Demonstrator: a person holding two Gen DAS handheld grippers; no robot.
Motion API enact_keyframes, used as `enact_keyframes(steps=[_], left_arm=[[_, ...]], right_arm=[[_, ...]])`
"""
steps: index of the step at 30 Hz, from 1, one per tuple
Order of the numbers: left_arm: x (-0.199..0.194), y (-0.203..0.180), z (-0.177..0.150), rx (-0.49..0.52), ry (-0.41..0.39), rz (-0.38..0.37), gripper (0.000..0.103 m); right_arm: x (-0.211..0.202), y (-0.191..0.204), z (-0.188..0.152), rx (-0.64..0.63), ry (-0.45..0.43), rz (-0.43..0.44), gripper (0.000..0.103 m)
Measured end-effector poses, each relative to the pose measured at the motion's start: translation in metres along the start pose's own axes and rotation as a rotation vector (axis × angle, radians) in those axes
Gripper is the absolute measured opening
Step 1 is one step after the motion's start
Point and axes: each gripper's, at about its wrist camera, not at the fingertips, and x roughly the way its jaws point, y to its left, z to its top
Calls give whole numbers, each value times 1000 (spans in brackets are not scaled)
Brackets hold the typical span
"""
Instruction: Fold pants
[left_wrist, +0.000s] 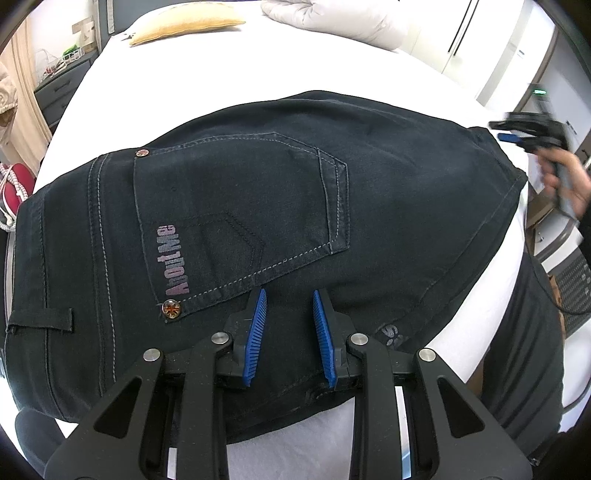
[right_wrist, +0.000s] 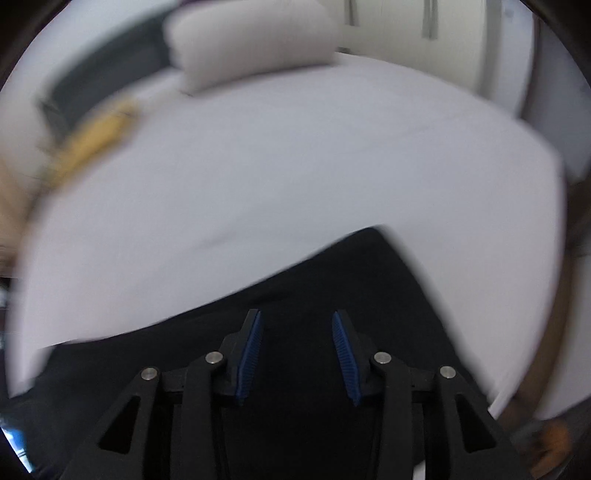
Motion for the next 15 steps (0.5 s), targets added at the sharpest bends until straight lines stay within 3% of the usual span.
enact_keyframes(steps=[5,8,10,15], left_arm=[[-5,3,-4,-18,-1,-9,26],[-10,6,-7,-32,-3,-15,26],[-13,8,-9,-38,-4,-19,26],[-17,11,-11,-48,-4,-29,26]], right_arm=[[-55,30,-86,133,102,450,50],[-41,57,-133,265,205,607,50],[-32,71,-158,312,267,651,50],[3,119,-179,382,371,715,49]])
